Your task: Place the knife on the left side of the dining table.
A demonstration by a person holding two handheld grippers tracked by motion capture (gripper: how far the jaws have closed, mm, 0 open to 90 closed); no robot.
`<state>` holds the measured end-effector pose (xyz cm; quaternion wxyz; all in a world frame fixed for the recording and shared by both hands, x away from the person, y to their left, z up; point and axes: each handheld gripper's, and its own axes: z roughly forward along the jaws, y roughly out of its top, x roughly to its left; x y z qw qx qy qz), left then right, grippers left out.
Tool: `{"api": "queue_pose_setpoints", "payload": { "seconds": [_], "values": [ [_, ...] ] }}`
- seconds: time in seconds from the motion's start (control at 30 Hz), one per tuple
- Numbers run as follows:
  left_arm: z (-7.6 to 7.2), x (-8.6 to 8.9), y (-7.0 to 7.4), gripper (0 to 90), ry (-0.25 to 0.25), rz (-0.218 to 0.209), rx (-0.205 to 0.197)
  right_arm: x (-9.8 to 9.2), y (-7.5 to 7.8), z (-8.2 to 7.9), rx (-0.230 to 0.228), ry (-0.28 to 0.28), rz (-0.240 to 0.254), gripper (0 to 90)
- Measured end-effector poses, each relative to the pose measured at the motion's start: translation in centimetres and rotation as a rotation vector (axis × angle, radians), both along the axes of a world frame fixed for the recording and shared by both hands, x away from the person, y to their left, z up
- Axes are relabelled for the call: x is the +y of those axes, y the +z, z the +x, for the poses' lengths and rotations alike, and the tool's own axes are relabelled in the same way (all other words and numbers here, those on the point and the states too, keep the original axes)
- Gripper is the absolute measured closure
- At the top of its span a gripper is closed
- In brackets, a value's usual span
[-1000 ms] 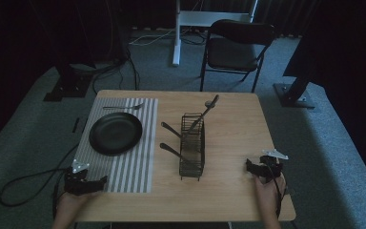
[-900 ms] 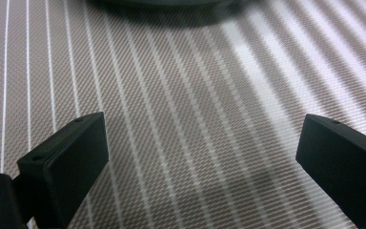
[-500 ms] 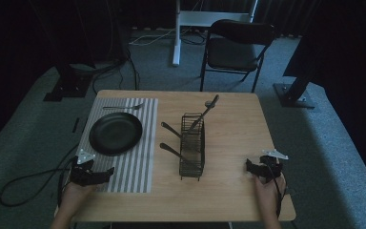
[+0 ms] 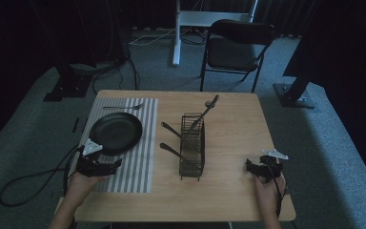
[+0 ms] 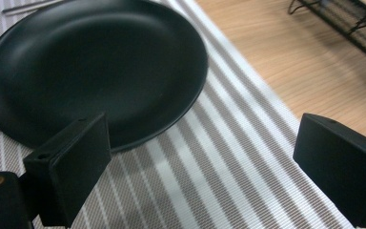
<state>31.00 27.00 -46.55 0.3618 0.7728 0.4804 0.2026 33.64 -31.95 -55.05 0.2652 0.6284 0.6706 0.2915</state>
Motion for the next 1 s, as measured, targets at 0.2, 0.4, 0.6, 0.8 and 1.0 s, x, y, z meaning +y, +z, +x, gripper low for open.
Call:
{"api": "queue_pose_setpoints", "payload": {
  "seconds": [0.2,0.4,0.6,0.8,1.0],
  "values": [
    [0.9,-1.1,1.4,5.6,-0.034,-0.010,-0.018,0.0,0.0,0.0,0.000,0.000,0.000,12.1],
    [1.7,-2.3,3.3,5.7,-0.077,-0.027,-0.041,0.0,0.0,0.0,0.000,0.000,0.000,12.1],
    [2.1,-3.3,4.1,5.7,-0.100,-0.020,-0.053,0.0,0.0,0.0,0.000,0.000,0.000,12.2],
    [2.9,-5.0,5.6,5.7,-0.139,-0.028,-0.072,0.0,0.0,0.0,0.000,0.000,0.000,12.1],
    [3.6,-6.1,6.5,5.7,-0.176,-0.035,-0.075,0.0,0.0,0.0,0.000,0.000,0.000,12.2]
  ]
}}
